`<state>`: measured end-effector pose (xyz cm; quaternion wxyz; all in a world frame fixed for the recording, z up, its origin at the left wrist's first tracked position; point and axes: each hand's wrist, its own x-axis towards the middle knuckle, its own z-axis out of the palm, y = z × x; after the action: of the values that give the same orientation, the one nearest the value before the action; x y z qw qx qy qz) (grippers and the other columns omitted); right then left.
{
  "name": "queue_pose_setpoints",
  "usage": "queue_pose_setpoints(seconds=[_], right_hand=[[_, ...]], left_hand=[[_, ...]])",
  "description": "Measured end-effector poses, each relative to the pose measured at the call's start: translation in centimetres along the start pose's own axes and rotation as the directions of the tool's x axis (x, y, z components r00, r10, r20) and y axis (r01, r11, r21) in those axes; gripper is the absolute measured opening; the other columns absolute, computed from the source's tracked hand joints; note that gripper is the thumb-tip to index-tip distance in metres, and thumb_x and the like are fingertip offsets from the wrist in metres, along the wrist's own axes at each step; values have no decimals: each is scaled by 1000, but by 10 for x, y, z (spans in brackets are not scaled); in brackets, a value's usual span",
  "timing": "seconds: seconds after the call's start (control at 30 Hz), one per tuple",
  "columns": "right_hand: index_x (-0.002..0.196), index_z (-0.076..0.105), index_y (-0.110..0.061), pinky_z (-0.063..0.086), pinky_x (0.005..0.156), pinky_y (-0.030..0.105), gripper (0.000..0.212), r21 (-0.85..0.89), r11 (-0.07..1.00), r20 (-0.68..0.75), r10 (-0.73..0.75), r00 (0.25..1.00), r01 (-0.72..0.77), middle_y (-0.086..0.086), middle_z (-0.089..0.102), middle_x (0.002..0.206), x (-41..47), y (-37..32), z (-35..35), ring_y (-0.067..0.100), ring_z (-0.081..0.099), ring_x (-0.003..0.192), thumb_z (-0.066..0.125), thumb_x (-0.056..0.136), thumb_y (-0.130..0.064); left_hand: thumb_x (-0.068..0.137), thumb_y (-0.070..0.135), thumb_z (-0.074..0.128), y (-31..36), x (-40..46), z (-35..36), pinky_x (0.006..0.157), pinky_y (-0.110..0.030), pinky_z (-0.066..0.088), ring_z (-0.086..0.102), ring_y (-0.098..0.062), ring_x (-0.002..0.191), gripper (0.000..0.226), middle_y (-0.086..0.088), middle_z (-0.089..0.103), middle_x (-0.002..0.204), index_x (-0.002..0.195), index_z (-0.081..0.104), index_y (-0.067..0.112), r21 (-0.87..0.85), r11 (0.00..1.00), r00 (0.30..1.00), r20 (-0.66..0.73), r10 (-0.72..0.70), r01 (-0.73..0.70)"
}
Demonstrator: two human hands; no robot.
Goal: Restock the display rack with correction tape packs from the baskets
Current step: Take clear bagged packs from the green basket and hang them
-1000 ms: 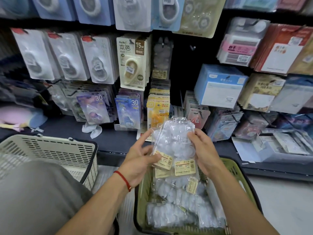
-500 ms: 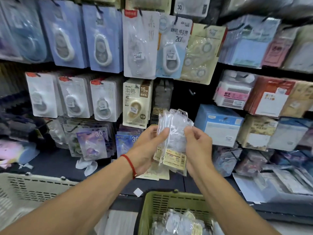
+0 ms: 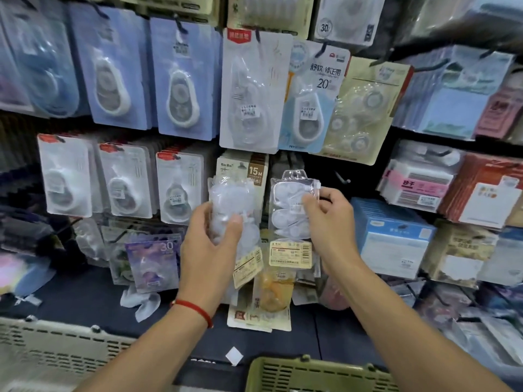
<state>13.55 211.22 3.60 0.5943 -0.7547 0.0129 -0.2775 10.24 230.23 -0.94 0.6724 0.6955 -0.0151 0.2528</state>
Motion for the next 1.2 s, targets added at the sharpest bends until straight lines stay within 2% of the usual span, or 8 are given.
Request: queue_pose_setpoints(seconds=[0.1,0.2,0.3,0.43,0.63,0.9,1.03,1.2], right_hand=[[104,63,-27,43,50,22,7,-20,1000,-6,-25,1000,24,-8,68,66,2,3,3,4,51,53,63,102,-33],[105,65,-23,38,45,15,14,-73,997,-26,-35,999,33,-11,63,60,7,5,5,1,46,48,63,101,-36],[120,66,-18,44,52,12,31,-154,987,2,50,999,-49,-7,72,86,12,6,2,-2,57,61,62,101,-43],[148,45,-19,51,99,35,55,-497,863,93,-49,994,89,0,52,139,-3,7,-8,16,57,120,59,102,-45],[116,65,-39,58,81,27,26,-204,975,452,10,892,92,-12,72,99,-55,14,-18,5,68,89,74,93,-46],[112,65,-25,65,76,48,13,52,992,354,91,931,-117,-1,81,99,-47,18,-33,22,80,88,67,101,-32],[110,65,-33,62,83,58,11,45,996,304,61,951,-78,-1,81,99,-30,17,-37,26,78,90,66,101,-39],[108,68,-37,63,85,56,8,56,995,313,64,948,-85,-6,81,99,-21,17,-36,17,79,89,64,102,-32]], left_hand=[[94,52,67,1,0,-4,85,-6,33,38,43,98,44,43,42,115,129,40,48,10,1000,1000,-5,-7,7],[94,59,64,0,-1,-6,96,-23,45,54,16,116,43,23,58,126,131,45,46,-15,1000,1000,3,-27,27],[95,57,65,4,-2,-5,88,-26,48,59,14,105,31,20,59,118,121,48,52,-11,999,999,17,-52,52],[94,42,74,5,-4,1,53,-7,50,66,20,77,27,14,70,94,107,52,50,-133,980,988,67,-137,145],[62,56,86,3,-13,13,66,-26,62,79,-14,85,67,-2,81,100,120,59,32,-223,946,966,168,-199,233],[76,47,79,4,-13,18,62,-28,62,79,-14,83,43,3,82,93,113,59,35,-271,923,957,179,-231,273],[93,34,76,1,-8,14,64,-11,54,72,8,82,27,26,76,92,112,57,37,-172,977,991,50,-121,128],[93,38,76,1,-4,6,62,-6,51,69,10,78,26,6,74,95,104,54,47,-106,990,994,-51,-100,95]])
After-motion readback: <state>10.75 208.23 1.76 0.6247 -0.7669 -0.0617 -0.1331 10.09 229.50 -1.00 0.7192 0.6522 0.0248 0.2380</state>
